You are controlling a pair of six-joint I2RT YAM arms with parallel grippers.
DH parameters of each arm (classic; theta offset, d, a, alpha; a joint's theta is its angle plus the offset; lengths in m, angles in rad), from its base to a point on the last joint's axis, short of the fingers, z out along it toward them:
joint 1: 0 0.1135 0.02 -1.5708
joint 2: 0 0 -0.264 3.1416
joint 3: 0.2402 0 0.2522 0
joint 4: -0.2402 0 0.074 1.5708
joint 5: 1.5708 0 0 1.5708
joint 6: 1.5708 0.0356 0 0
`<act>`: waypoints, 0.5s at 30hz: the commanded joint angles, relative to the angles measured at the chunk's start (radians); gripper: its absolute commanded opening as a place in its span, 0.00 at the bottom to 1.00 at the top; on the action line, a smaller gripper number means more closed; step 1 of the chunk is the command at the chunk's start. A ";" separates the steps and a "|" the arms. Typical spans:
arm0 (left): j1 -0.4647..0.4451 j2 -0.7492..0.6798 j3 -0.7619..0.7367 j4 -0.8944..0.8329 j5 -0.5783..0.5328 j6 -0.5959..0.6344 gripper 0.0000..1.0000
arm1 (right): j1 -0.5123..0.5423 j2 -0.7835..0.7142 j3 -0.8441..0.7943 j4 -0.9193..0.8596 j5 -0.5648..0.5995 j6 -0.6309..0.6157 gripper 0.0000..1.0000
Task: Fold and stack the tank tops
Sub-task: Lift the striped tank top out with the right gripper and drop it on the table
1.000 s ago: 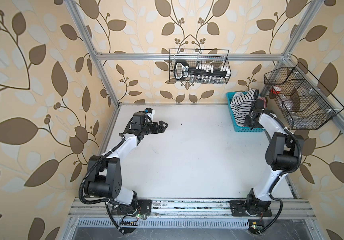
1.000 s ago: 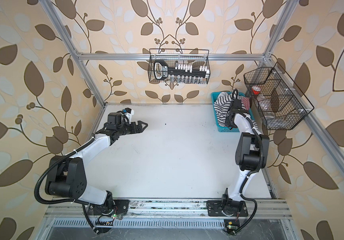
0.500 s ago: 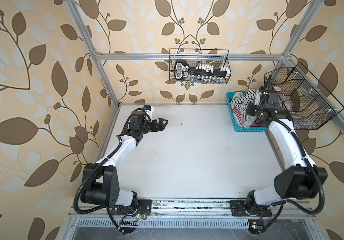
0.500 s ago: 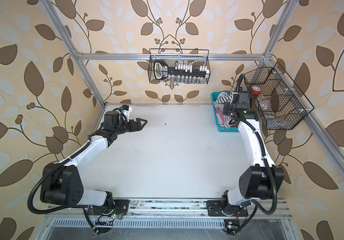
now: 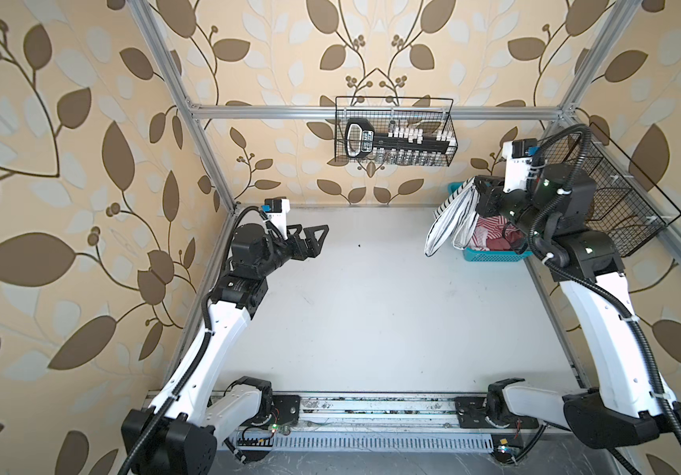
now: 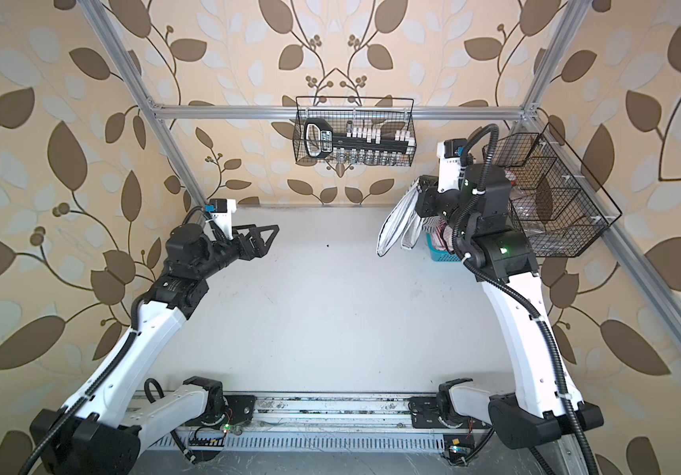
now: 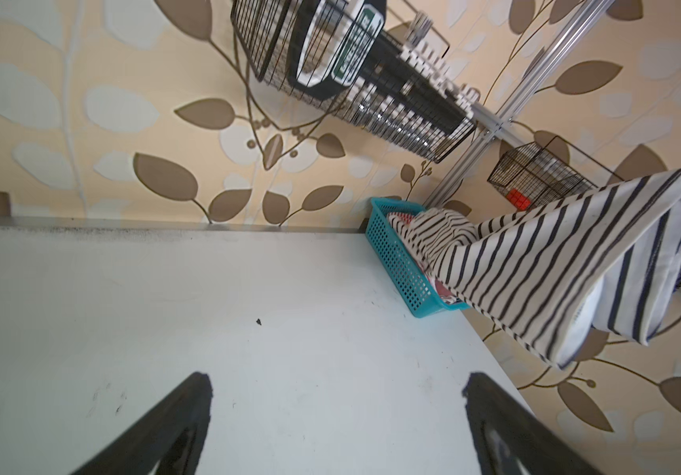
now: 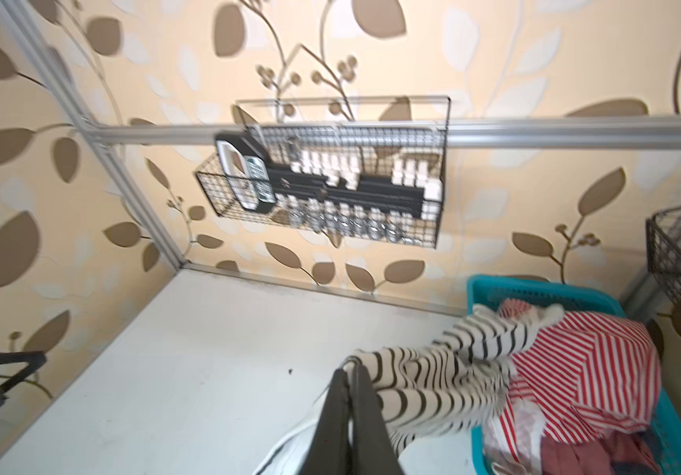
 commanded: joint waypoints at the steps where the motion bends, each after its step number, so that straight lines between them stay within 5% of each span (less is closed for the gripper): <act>1: -0.009 -0.068 0.005 -0.034 -0.032 -0.017 0.98 | 0.038 -0.024 0.024 0.003 -0.126 0.018 0.00; 15: -0.012 -0.131 -0.016 -0.187 -0.010 -0.049 0.95 | 0.157 0.196 -0.297 0.059 -0.345 0.153 0.00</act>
